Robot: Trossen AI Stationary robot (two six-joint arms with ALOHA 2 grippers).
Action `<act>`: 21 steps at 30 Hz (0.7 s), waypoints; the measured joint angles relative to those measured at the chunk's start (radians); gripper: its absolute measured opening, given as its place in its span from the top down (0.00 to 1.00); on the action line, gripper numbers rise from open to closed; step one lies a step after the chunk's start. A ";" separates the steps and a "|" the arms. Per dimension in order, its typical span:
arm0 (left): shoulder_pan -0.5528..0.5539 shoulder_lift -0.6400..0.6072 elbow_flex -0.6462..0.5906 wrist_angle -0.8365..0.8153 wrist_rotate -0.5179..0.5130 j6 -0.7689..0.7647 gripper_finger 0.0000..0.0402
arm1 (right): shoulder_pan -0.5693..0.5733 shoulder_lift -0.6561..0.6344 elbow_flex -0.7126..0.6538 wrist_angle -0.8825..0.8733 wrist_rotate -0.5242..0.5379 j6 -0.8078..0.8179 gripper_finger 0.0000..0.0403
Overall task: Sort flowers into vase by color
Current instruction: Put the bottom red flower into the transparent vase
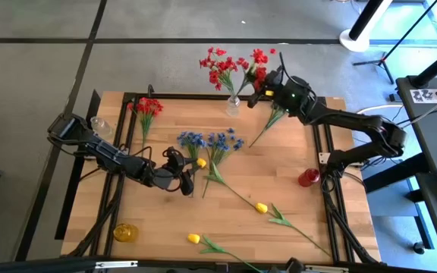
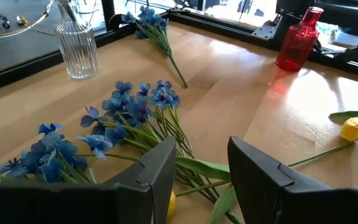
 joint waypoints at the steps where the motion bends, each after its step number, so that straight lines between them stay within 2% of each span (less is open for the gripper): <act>1: 0.000 0.000 0.000 0.000 0.000 -0.001 0.65 | 0.000 0.007 0.000 0.003 0.010 -0.011 0.98; 15: 0.000 0.000 0.000 -0.005 0.000 -0.002 0.65 | -0.009 0.025 0.028 0.032 0.048 -0.021 0.99; 21: 0.000 0.000 0.000 -0.006 0.001 -0.006 0.65 | -0.037 0.028 0.028 -0.021 0.032 0.023 0.99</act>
